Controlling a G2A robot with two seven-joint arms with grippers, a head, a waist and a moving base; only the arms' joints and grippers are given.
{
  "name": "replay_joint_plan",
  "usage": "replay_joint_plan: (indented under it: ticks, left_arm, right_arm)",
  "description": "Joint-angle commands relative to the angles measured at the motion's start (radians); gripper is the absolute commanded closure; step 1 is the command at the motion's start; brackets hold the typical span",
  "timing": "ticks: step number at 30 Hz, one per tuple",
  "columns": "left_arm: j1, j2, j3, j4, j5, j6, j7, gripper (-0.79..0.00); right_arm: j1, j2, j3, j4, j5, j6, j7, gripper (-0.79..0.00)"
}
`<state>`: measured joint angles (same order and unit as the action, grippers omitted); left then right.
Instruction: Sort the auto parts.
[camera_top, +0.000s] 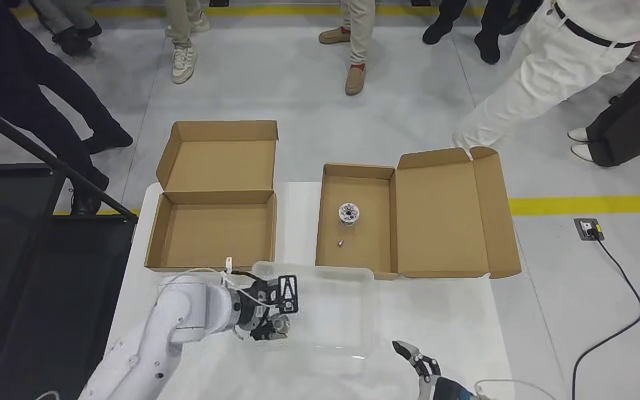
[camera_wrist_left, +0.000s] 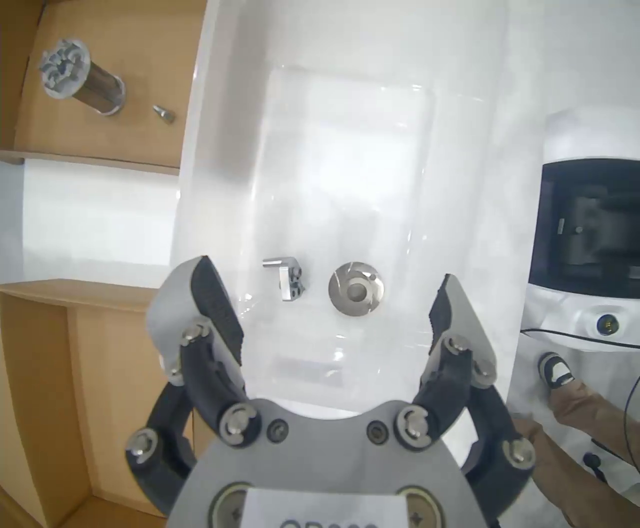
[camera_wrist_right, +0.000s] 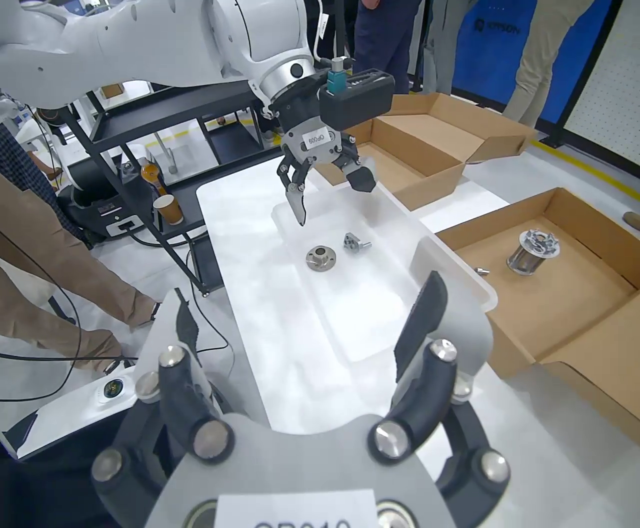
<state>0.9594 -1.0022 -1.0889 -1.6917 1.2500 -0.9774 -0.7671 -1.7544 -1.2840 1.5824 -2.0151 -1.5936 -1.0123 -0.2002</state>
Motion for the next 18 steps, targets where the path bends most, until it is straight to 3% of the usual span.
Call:
replay_joint_plan:
  ticks: [1,11,15,17,18]
  left_arm:
    - [-0.003,-0.004,0.027,0.005,0.049,0.048,-0.027,-0.785]
    - [-0.145,-0.027,0.15,0.124,0.075,0.002,-0.078,-0.785]
    - [-0.2,-0.034,0.212,0.176,0.071,-0.024,-0.052,-0.708]
    - [-0.226,-0.038,0.249,0.201,0.072,-0.035,-0.041,-0.52]
    - [-0.239,-0.04,0.271,0.215,0.075,-0.035,-0.041,-0.493]
  right_arm:
    - [0.0,0.0,0.0,0.0,0.0,0.0,0.0,-0.785]
    - [0.0,0.0,0.0,0.0,0.0,0.0,0.0,-0.785]
    - [0.0,0.0,0.0,0.0,0.0,0.0,0.0,-0.785]
    - [0.0,0.0,0.0,0.0,0.0,0.0,0.0,-0.785]
    - [0.0,0.0,0.0,0.0,0.0,0.0,0.0,-0.785]
